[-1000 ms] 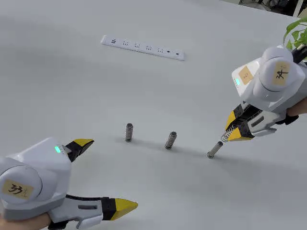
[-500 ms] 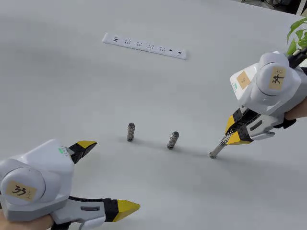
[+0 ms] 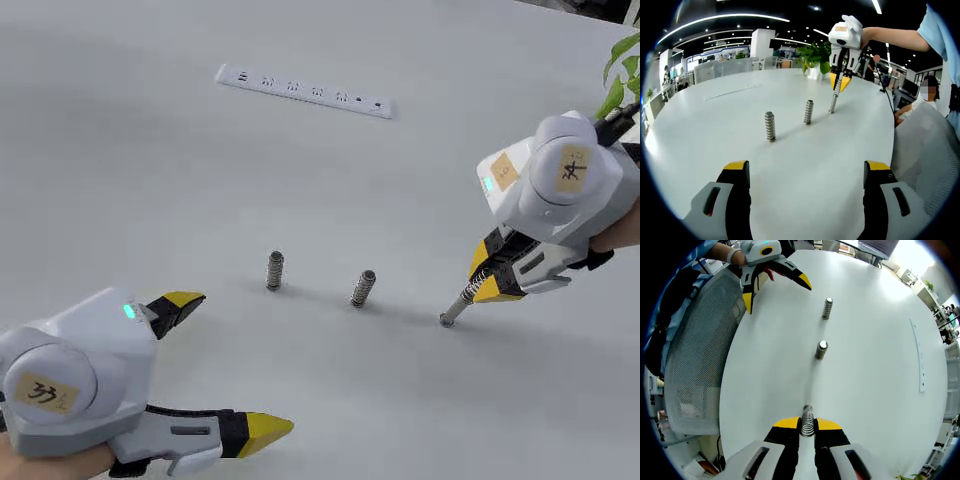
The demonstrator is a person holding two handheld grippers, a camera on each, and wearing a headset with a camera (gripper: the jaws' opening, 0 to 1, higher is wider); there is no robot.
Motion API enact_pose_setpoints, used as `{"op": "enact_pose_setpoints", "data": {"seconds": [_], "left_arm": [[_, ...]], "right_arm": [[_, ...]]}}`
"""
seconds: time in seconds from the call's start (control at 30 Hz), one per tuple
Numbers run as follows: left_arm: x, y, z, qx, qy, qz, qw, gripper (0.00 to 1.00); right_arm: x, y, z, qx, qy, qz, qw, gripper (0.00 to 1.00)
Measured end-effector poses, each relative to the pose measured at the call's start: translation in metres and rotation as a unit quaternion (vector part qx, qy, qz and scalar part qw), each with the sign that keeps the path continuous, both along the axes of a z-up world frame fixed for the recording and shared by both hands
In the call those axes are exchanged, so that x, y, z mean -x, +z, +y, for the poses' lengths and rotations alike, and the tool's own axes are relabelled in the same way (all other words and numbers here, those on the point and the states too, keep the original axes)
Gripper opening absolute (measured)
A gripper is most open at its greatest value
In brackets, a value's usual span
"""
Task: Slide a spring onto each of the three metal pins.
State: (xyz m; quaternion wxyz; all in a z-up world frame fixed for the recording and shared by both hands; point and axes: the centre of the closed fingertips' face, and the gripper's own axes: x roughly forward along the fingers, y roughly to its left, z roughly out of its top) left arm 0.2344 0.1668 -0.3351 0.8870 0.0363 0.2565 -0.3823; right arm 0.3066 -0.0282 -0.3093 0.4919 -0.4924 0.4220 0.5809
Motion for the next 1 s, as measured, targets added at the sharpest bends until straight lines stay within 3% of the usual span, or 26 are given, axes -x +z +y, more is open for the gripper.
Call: {"op": "enact_pose_setpoints", "data": {"seconds": [1.0], "left_arm": [[0.003,-0.007,0.005,-0.003,0.007,0.016,0.9998,0.90]], "right_arm": [[0.000,-0.042,0.001,0.009,0.000,0.019,0.9998,0.07]]}}
